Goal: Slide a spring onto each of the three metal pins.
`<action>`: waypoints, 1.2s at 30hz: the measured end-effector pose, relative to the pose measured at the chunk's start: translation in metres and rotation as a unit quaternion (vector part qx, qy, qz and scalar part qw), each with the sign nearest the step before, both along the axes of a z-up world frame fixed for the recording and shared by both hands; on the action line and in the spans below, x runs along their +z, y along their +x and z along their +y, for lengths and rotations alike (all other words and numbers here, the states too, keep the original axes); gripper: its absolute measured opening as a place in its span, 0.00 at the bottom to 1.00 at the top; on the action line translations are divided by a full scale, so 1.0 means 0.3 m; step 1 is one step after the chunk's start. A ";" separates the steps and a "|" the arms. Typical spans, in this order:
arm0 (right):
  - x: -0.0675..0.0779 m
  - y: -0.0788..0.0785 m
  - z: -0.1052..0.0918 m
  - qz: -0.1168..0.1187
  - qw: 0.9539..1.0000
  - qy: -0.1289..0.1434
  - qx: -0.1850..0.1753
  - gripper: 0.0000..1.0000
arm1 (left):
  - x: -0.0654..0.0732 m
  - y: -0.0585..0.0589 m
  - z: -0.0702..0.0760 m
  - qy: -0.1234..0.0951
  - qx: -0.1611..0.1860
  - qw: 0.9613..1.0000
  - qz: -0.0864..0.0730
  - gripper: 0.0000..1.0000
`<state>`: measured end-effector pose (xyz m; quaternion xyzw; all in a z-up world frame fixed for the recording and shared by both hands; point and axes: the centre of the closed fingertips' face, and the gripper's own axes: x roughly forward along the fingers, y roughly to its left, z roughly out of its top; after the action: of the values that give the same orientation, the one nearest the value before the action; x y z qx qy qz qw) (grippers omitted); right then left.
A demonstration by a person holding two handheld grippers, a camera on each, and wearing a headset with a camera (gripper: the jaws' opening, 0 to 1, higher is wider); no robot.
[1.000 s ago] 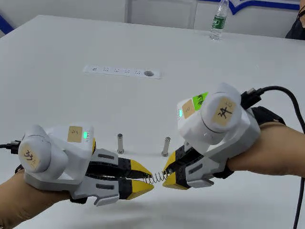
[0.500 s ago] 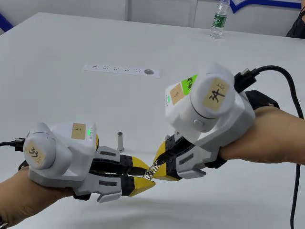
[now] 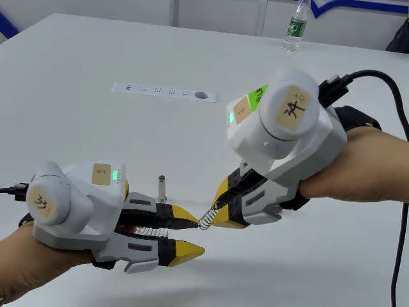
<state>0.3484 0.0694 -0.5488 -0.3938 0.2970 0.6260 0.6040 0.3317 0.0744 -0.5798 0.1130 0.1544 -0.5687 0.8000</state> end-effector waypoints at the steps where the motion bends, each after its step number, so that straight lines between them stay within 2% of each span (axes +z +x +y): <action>1: 0.006 0.013 -0.008 -0.003 1.000 -0.002 -0.003 0.12 | 0.002 0.002 0.012 -0.003 0.006 1.000 0.001 0.24; 8: 0.039 0.083 -0.050 -0.018 1.000 -0.012 -0.019 0.12 | 0.004 0.008 0.078 -0.010 0.042 0.999 0.009 0.31; 13: 0.045 0.123 -0.067 -0.024 0.999 -0.019 -0.027 0.12 | 0.009 0.011 0.116 -0.014 0.064 0.998 0.011 0.36; 24: 0.019 0.230 -0.091 -0.033 0.997 -0.050 -0.040 0.12 | 0.009 0.025 0.203 -0.022 0.116 0.993 0.013 0.47; 33: -0.028 0.302 -0.091 -0.034 0.995 -0.083 -0.035 0.12 | 0.003 0.033 0.229 -0.026 0.136 0.990 0.015 0.51; 36: -0.041 0.303 -0.083 -0.030 0.995 -0.088 -0.035 0.12 | 0.000 0.036 0.233 -0.027 0.140 0.990 0.015 0.52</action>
<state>0.4394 0.0444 -0.5612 -0.4531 0.3463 0.5640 0.5973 0.3425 0.1442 -0.5797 0.0601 0.1655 -0.4564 0.8722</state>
